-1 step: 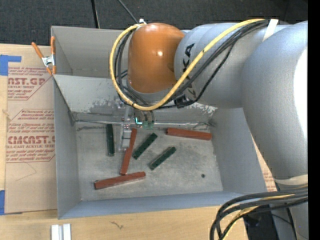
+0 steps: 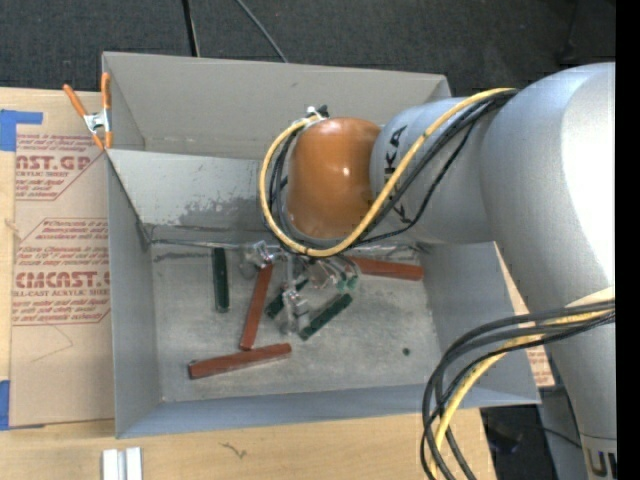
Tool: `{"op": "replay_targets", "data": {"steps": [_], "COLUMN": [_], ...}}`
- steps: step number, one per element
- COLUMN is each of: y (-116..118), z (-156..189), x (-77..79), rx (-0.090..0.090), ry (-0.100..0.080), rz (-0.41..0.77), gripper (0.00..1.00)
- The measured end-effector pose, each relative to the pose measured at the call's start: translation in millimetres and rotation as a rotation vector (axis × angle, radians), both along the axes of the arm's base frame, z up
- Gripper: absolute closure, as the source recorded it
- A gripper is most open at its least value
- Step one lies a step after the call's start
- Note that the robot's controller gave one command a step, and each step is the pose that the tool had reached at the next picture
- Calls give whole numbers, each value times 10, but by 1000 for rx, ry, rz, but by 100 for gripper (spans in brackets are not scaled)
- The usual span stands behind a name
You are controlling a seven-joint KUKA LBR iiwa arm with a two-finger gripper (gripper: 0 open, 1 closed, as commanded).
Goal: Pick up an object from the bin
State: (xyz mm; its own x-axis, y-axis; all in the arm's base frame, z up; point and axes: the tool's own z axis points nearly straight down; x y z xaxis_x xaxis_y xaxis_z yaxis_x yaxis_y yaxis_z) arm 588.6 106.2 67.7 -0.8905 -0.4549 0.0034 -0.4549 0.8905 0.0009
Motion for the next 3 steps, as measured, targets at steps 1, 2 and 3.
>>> {"op": "replay_targets", "data": {"steps": [1, 2, 3], "y": [40, -32, -27], "z": [333, 354, 20], "x": [27, 4, 6], "rx": [2, 2, 2], "ry": [-8, -5, -4], "rz": [129, 198, 358], "gripper": [0, 0, 0]}}
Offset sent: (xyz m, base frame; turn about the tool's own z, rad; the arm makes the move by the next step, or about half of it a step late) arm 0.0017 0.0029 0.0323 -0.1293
